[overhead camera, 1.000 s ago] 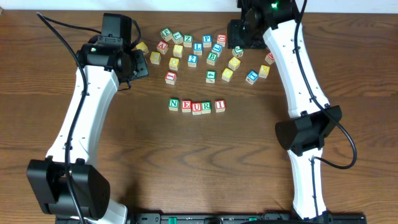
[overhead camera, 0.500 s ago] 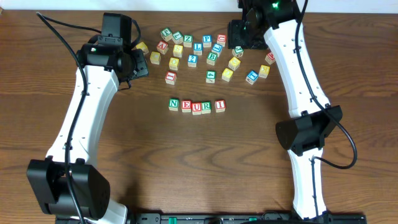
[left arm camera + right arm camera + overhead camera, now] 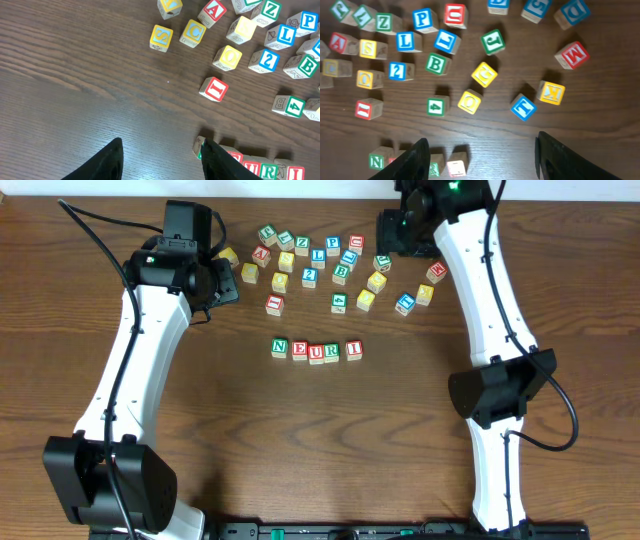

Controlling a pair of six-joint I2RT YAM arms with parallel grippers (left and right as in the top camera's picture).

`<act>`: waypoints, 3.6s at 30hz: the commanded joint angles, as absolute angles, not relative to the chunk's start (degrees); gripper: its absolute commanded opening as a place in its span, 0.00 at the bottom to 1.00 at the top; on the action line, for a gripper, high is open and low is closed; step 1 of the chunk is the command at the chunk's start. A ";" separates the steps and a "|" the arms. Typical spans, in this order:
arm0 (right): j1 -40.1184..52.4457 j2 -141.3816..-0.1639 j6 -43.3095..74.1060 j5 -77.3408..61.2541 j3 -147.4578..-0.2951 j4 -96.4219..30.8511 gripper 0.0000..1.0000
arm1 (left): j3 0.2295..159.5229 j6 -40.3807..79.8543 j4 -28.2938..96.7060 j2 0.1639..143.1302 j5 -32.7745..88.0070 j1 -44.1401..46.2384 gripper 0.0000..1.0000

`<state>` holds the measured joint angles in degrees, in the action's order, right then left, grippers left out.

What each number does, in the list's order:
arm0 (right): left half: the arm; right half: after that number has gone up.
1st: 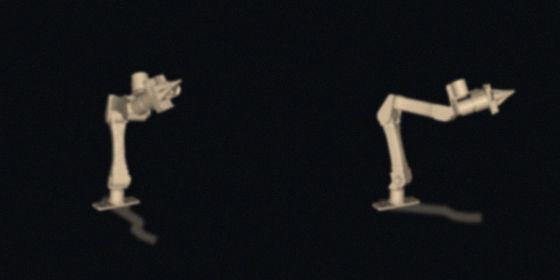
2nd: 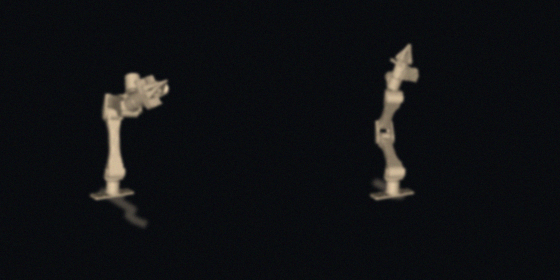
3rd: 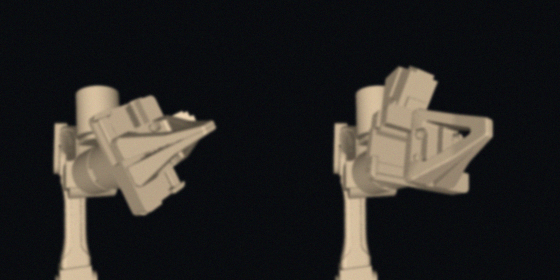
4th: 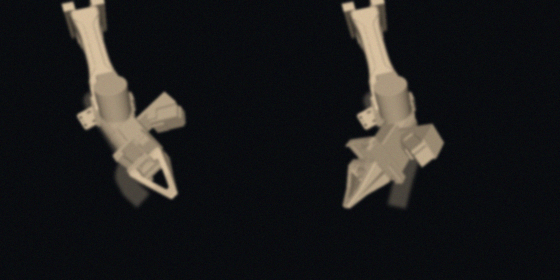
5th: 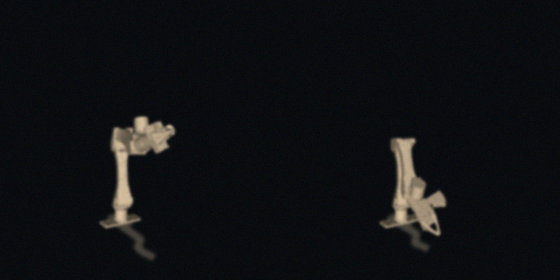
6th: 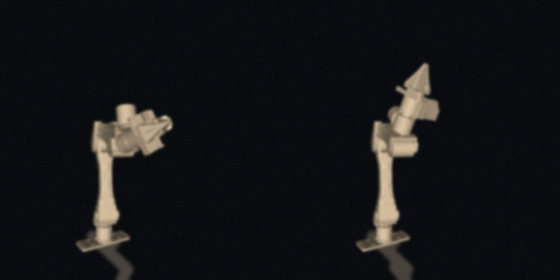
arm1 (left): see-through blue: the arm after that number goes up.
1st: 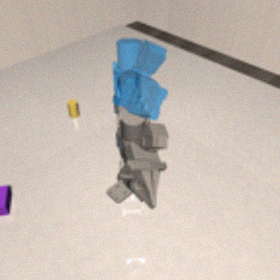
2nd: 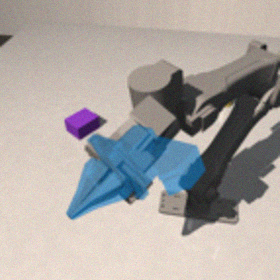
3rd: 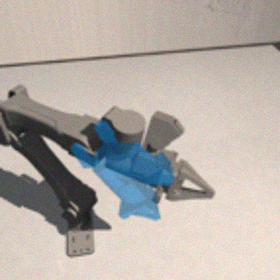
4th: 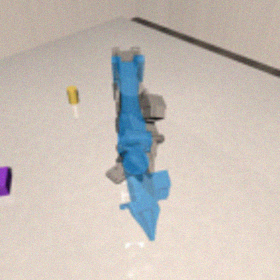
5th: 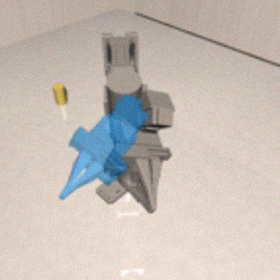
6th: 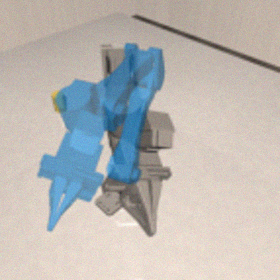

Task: Spell out NEURIPS
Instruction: 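Move the right gripper to the blue P block and lower onto it, then close the right gripper on the blue P block and lift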

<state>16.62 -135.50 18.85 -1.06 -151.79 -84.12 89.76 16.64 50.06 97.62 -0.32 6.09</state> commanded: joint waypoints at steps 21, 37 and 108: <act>11.73 -135.33 19.25 -2.11 -152.92 -86.28 0.67 | 90.11 16.12 50.02 98.39 -0.64 5.80 0.50; 15.49 -135.33 19.25 -2.31 -152.88 -82.06 0.67 | 90.11 16.12 50.04 98.39 -0.64 5.80 0.50; 25.58 -160.44 16.69 12.56 -147.48 -31.88 0.46 | 90.11 12.27 54.24 98.37 -0.64 2.17 0.50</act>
<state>25.36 -159.81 15.11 11.27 -148.55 -32.42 89.76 13.19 53.87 97.73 -0.32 2.31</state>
